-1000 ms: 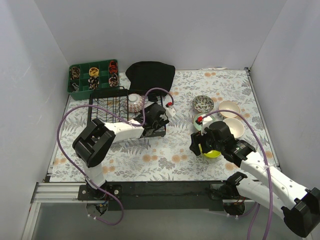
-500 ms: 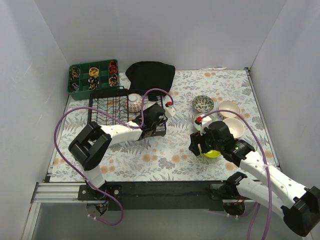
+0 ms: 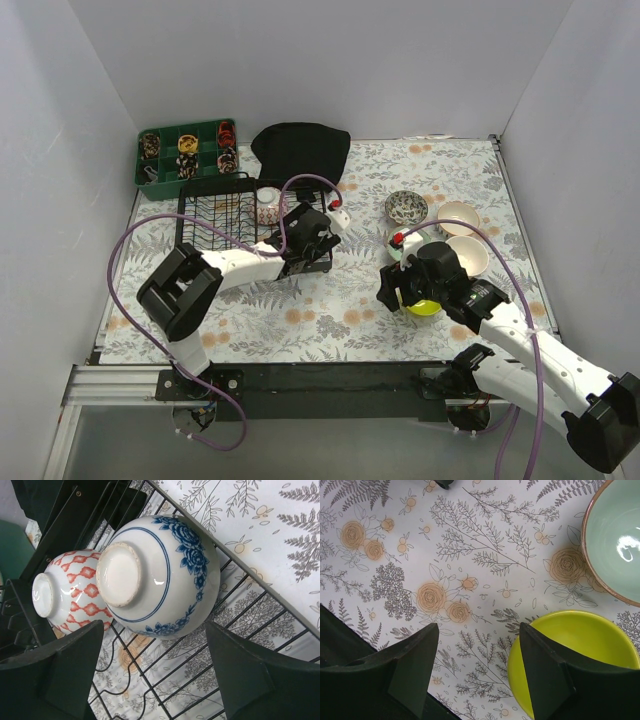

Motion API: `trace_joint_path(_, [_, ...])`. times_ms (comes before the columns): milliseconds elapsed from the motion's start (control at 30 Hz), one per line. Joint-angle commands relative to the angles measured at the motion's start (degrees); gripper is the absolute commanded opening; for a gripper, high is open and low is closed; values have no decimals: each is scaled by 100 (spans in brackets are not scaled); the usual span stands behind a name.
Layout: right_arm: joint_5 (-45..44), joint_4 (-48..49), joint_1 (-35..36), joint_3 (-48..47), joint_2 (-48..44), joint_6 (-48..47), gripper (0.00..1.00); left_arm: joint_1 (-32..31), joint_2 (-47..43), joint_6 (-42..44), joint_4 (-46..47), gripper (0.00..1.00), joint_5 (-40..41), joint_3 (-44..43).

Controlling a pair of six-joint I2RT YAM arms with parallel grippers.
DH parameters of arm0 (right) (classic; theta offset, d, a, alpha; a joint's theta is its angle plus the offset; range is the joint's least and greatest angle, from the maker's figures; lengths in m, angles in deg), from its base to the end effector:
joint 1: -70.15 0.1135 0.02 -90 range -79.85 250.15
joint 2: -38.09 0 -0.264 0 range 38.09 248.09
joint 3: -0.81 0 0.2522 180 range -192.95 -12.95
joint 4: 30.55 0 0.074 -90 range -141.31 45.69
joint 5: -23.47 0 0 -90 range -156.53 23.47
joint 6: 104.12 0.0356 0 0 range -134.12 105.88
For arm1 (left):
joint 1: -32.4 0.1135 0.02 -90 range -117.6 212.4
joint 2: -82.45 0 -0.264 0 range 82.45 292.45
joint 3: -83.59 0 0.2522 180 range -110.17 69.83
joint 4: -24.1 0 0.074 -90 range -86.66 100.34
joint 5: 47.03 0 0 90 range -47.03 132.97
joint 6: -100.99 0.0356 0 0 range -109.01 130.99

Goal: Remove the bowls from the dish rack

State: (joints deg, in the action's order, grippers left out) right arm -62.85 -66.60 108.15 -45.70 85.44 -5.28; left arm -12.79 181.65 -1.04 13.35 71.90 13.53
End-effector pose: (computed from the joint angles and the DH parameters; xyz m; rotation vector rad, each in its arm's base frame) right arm 0.1411 0.1132 0.2382 -0.6049 2.1812 0.5163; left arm 0.2682 -0.2455 0.1839 0.3652 2.1357 0.0056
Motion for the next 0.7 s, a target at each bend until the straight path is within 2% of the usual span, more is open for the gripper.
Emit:
trace_joint_path(0, [150,295,15,102,2,30,74,-34,160,-537,-142,85,112,-250])
trace_joint_path(267, [159,277,23,24,11,-49,73,-34,662,-616,-729,93,131,-602])
trace_joint_path(533, [440,110,23,-503,274,-312,74,-34,881,-590,-1469,98,-150,-1103])
trace_joint_path(667, [607,-65,23,-785,511,-444,74,-34,1110,-502,-1767,98,7,-1287])
